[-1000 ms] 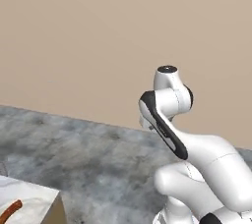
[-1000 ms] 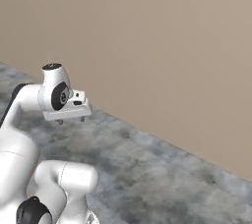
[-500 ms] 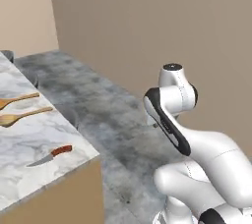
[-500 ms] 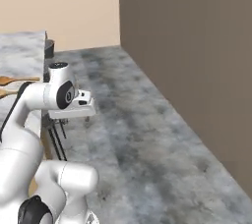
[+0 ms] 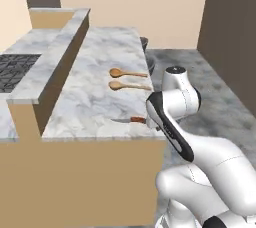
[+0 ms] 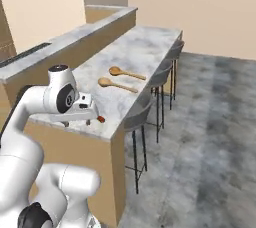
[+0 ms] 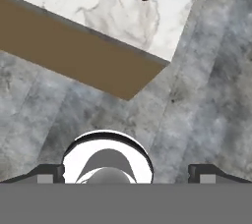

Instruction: Pick up the metallic utensils from the counter and place them in the open drawer. Make sure not to pick up any wooden utensils.

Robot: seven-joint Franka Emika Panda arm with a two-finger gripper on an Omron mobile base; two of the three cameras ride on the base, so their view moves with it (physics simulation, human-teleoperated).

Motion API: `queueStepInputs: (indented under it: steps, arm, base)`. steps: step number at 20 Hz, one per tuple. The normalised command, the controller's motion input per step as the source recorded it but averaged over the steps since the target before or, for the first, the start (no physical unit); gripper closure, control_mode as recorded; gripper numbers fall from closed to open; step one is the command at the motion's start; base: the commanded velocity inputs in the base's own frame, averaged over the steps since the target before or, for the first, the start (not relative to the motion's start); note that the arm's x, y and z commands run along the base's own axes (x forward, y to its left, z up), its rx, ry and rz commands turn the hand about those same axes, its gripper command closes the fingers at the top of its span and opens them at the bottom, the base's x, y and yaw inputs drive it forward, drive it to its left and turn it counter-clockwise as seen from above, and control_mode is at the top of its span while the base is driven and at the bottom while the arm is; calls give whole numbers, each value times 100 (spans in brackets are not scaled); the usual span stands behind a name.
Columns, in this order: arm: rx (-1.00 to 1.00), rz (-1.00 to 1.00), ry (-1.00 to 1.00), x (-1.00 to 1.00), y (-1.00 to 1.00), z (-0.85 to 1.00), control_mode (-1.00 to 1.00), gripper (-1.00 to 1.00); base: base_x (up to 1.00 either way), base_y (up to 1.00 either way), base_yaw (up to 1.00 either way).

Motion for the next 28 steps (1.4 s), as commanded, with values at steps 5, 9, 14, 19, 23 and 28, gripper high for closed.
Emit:
queueStepInputs:
  steps: [5,9,14,19,23,28]
  arm:
    - [0,0,0,0,0,0,100,-100]
    - [0,0,0,0,0,0,100,-100]
    - [0,0,0,0,0,0,100,-100]
    - [0,0,0,0,0,0,100,-100]
    - [0,0,0,0,0,0,100,-100]
    - [0,0,0,0,0,0,100,-100]
  base:
    - [2,-33,97]
    - [-23,-80,79]
    - [-37,-99,42]
    - [11,-85,9]
    - [54,-75,-6]
    - [66,-35,-15]
